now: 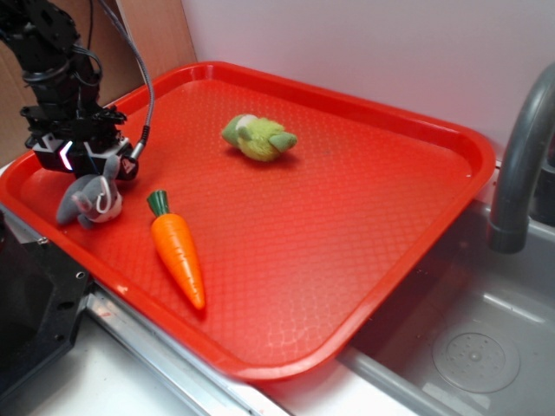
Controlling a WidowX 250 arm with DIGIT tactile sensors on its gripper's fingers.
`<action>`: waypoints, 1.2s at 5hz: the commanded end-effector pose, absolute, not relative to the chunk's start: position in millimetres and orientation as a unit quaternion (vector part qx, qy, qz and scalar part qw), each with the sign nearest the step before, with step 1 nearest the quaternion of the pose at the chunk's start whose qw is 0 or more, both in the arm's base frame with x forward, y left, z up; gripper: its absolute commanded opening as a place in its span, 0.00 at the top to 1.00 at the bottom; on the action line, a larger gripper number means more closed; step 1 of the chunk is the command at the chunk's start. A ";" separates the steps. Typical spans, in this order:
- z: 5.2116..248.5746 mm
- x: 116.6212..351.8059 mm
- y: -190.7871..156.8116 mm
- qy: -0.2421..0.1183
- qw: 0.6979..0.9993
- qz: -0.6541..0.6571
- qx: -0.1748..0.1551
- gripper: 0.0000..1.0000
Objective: Grab the black box.
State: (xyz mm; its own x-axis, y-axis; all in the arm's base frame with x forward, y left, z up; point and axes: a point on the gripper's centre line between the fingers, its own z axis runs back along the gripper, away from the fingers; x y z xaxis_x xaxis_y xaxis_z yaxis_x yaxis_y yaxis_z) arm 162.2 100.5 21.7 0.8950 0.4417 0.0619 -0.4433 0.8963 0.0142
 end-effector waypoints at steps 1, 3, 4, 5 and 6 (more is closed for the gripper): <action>16.3 165.3 97.3 -0.029 0.979 0.200 0.018 1.00; 29.6 167.8 93.6 -0.030 0.986 0.164 0.032 1.00; 51.7 171.3 91.9 -0.040 0.988 0.140 0.049 1.00; 95.8 183.1 83.2 -0.055 0.990 0.121 0.041 1.00; 120.6 194.2 71.7 -0.049 0.995 0.084 0.020 1.00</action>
State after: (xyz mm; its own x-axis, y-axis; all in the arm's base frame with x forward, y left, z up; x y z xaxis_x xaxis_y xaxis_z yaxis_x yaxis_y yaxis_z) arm 194.3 69.4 112.9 0.9806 0.1854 0.0641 -0.1875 0.9818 0.0287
